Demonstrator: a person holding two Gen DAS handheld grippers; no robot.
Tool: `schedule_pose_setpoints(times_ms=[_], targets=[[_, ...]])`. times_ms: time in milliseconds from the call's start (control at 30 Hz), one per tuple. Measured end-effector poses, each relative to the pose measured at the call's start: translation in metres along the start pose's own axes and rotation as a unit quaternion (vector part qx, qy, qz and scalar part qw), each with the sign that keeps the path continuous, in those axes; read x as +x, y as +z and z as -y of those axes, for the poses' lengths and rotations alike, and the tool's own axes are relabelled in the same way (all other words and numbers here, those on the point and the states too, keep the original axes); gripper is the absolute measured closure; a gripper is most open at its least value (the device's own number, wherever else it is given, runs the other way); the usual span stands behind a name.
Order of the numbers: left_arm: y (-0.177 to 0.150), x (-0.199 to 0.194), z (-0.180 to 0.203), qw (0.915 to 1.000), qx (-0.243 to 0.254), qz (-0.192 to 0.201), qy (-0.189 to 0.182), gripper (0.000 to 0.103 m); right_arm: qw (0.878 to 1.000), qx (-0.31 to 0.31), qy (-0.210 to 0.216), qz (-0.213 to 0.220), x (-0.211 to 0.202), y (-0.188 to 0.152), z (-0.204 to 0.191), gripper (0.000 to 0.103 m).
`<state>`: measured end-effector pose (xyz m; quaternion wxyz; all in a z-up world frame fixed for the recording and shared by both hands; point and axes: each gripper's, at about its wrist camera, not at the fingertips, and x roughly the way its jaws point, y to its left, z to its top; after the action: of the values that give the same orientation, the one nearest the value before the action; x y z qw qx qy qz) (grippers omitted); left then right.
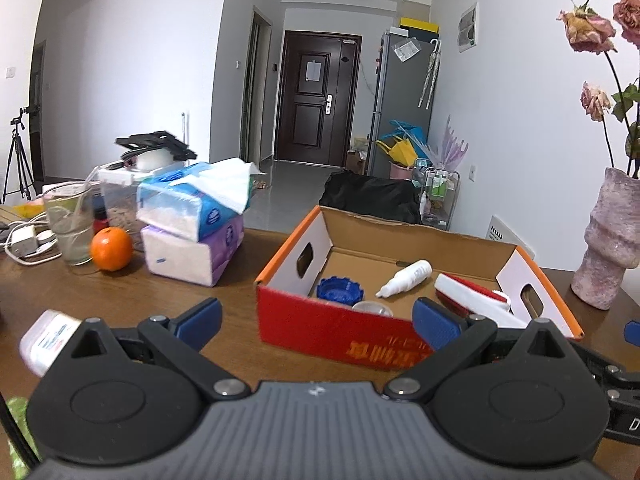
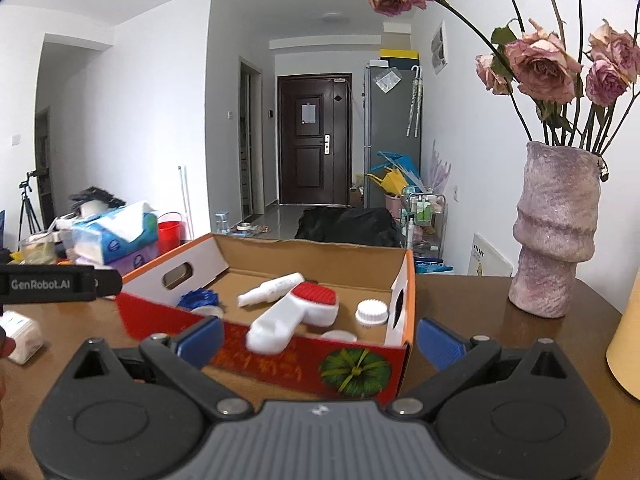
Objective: Organize rigid objects
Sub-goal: 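Withdraw both open tools from the box back over the table, then close the right tool on the purple cap while the left tool approaches the green spray bottle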
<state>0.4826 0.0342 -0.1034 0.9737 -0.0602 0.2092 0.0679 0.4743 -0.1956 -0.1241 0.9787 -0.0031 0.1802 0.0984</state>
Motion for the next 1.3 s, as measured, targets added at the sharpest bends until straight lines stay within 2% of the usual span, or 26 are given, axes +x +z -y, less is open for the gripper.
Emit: schedule_pose_setpoints(times_ms=[267, 700, 1000, 1200, 1300], targets=[[-0.016, -0.034, -0.021, 1.0000, -0.004, -0.005, 0.004, 0.000, 1.000, -0.002, 0.014, -0.001, -0.034, -0.017, -0.019, 0.000], [-0.043, -0.088, -0.064, 0.9999, 0.002, -0.012, 0.004, 0.000, 0.998, -0.024, 0.047, -0.035, -0.071, -0.049, -0.066, 0.000], [-0.060, -0.109, -0.102, 0.9998, 0.002, -0.019, 0.009, 0.000, 0.995, -0.049, 0.060, -0.068, -0.074, -0.067, -0.102, 0.005], [-0.063, -0.112, -0.127, 0.9995, -0.005, -0.026, 0.017, 0.000, 0.993, -0.050, 0.053, -0.095, -0.057, -0.073, -0.118, 0.009], [-0.062, -0.112, -0.141, 0.9993, -0.013, -0.028, 0.022, 0.000, 0.992, -0.047, 0.045, -0.111, -0.045, -0.074, -0.124, 0.014]])
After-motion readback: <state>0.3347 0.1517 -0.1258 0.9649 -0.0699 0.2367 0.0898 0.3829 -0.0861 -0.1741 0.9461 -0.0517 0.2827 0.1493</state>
